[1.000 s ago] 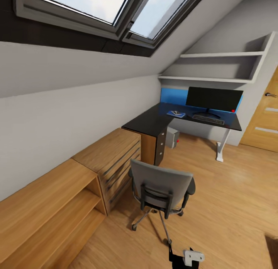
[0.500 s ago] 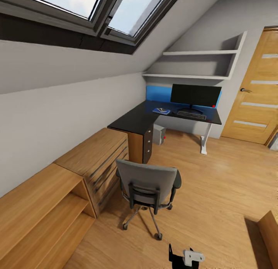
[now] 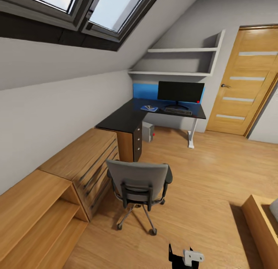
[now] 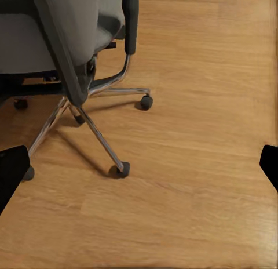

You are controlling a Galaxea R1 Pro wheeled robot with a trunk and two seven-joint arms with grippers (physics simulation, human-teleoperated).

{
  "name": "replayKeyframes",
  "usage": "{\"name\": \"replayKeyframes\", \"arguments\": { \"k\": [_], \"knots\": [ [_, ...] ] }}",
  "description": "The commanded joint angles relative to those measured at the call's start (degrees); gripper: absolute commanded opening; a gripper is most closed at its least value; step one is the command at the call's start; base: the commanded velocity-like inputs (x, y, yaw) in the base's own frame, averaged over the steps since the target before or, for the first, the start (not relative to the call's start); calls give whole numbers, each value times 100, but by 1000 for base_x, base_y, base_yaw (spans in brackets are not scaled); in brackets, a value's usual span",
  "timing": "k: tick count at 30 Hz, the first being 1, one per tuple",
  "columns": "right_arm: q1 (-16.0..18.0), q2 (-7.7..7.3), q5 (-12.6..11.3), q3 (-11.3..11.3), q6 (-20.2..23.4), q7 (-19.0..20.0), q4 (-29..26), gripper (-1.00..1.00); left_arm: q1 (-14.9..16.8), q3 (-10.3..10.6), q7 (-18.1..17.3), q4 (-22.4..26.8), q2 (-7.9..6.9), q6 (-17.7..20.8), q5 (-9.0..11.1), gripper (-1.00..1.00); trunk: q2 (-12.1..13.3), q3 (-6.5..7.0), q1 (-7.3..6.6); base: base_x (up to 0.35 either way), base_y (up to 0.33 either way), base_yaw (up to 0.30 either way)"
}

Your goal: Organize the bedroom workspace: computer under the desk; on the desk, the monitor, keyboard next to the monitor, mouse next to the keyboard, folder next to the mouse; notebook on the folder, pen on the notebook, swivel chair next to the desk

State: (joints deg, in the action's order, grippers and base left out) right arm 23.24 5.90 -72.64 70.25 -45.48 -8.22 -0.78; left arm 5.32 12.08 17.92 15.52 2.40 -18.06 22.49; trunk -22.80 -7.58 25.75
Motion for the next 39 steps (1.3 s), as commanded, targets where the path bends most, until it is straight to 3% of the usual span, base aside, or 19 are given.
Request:
{"name": "replayKeyframes", "arguments": {
  "k": [1, 11, 39],
  "knots": [
    [5, 3, 4, 49, -6, -59, -1, 100, 4, 49, 37, 1, -3, -18, 36, 100, -12, -18, 3, 0, 266, -244],
    [5, -1, 4, 51, -9, -57, -1, 100, 4, 49, 37, -1, -3, -22, 39, 100, -12, -62, 3, 52, 175, -262],
    [4, -1, 14, 52, -12, -48, -1, 100, 4, 49, 37, -5, -3, -23, 39, 100, -12, -152, 3, 5, 26, -273]
  ]
}}
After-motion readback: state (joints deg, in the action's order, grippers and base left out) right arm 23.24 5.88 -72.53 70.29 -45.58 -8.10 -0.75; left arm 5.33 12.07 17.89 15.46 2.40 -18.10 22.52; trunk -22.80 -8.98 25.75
